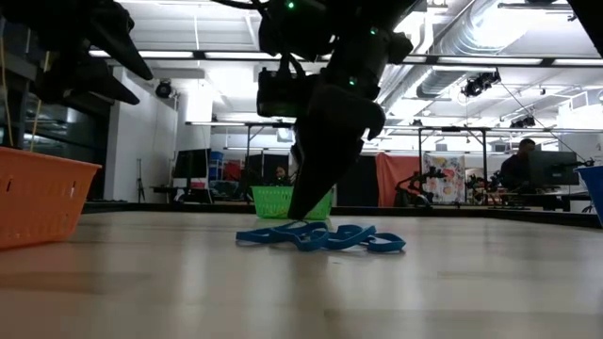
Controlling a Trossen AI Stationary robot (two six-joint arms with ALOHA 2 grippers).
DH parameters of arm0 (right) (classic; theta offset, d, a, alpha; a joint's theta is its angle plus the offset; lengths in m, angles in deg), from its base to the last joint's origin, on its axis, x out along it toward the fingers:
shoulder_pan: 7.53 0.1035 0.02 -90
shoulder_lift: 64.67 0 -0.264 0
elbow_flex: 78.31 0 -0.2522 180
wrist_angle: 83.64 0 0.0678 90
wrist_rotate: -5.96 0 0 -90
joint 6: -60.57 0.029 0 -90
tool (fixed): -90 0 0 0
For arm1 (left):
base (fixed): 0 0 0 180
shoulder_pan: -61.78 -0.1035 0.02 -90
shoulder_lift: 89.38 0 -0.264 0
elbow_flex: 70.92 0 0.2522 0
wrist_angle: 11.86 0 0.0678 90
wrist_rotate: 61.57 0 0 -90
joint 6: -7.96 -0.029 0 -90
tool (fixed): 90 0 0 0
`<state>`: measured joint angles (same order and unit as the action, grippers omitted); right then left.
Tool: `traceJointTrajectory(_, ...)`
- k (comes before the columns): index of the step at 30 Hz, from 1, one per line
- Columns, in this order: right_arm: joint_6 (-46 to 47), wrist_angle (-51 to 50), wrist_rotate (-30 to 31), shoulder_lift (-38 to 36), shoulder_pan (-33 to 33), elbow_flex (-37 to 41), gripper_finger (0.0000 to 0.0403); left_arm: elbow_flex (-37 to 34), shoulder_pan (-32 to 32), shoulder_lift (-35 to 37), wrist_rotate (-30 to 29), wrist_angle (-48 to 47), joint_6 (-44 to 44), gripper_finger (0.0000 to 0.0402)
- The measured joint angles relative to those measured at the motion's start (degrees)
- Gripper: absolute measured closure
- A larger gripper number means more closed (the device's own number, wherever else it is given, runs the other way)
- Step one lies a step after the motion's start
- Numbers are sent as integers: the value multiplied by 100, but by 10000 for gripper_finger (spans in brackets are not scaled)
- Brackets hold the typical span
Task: Sort rubber bands into baskets
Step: Put the blue rubber band into the orange bin
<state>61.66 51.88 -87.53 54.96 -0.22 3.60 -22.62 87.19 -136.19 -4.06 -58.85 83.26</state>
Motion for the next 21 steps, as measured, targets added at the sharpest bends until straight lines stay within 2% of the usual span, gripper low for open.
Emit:
traceJointTrajectory(7, 175, -38, -1, -37, 20, 0, 287, -1, 1, 0, 0, -2, 5, 227)
traceJointTrajectory(16, 85, -340, -76, -37, 35, 0, 216, -2, 1, -1, 0, -9, -39, 227)
traceJointTrajectory(21, 85, -137, 209, -37, 35, 0, 213, -1, 0, 0, 0, -30, -43, 227)
